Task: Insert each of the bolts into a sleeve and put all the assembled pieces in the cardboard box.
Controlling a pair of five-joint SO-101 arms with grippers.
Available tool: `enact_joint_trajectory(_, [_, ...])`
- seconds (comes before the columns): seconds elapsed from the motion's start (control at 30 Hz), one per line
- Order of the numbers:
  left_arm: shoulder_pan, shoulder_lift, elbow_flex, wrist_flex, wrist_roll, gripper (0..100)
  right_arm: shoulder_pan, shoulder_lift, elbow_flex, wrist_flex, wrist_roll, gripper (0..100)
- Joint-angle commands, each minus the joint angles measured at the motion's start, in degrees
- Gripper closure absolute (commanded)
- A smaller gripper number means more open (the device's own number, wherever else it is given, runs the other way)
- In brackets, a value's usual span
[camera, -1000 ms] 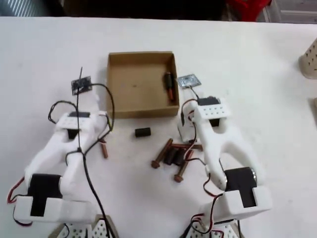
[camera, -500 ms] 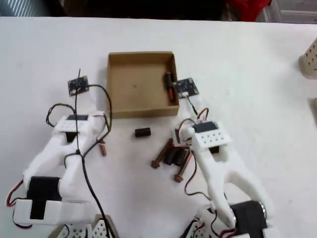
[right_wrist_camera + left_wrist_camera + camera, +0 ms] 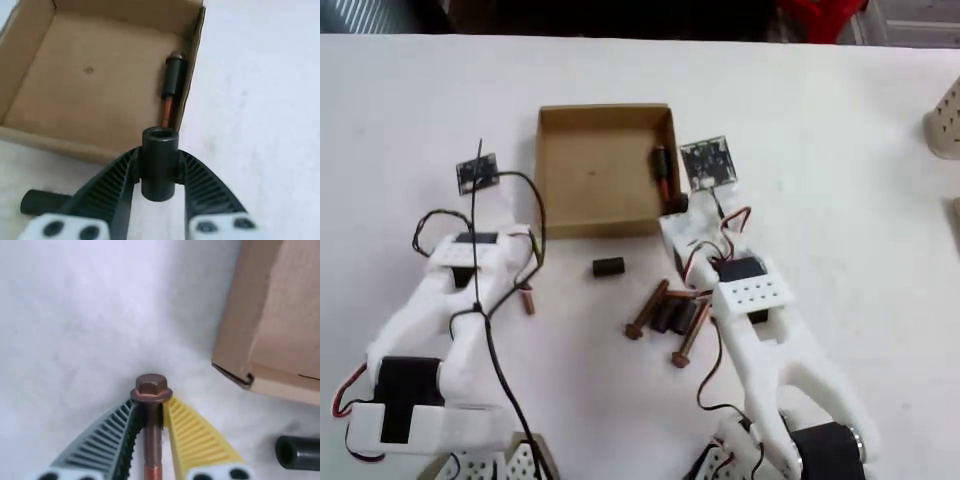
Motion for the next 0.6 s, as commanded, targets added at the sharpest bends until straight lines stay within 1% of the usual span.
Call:
enact_joint_trajectory(0.0, [-1.1, -1.8, -0.18, -1.67, -0.7, 98, -0.57, -2.33, 0.0, -6.2, -0.88, 98.2])
enact_joint_trajectory(0.1, [-1.1, -1.8, -0.26, -1.67, -0.7, 98, -1.8, -2.33, 3.96, -15.43, -6.24, 98.2])
enact_joint_trajectory(0.17, [-1.1, -1.8, -0.26, -1.67, -0.7, 98, -2.77, -2.24, 8.79, -25.27, -8.44, 98.3])
enact_joint_trajectory(0.23, [-1.1, -1.8, -0.35, -1.67, -0.7, 98, -4.0, -2.24, 14.33, -36.53, -7.65, 98.3])
enact_joint_trajectory(0.3, [-1.1, -1.8, -0.35, -1.67, -0.7, 98, -5.32, -2.24, 18.29, -44.35, -7.38, 98.3])
enact_joint_trajectory(0.57, [-1.01, -1.8, -0.44, -1.67, -0.7, 98, -4.53, -0.57, 20.92, -55.43, -7.47, 98.4])
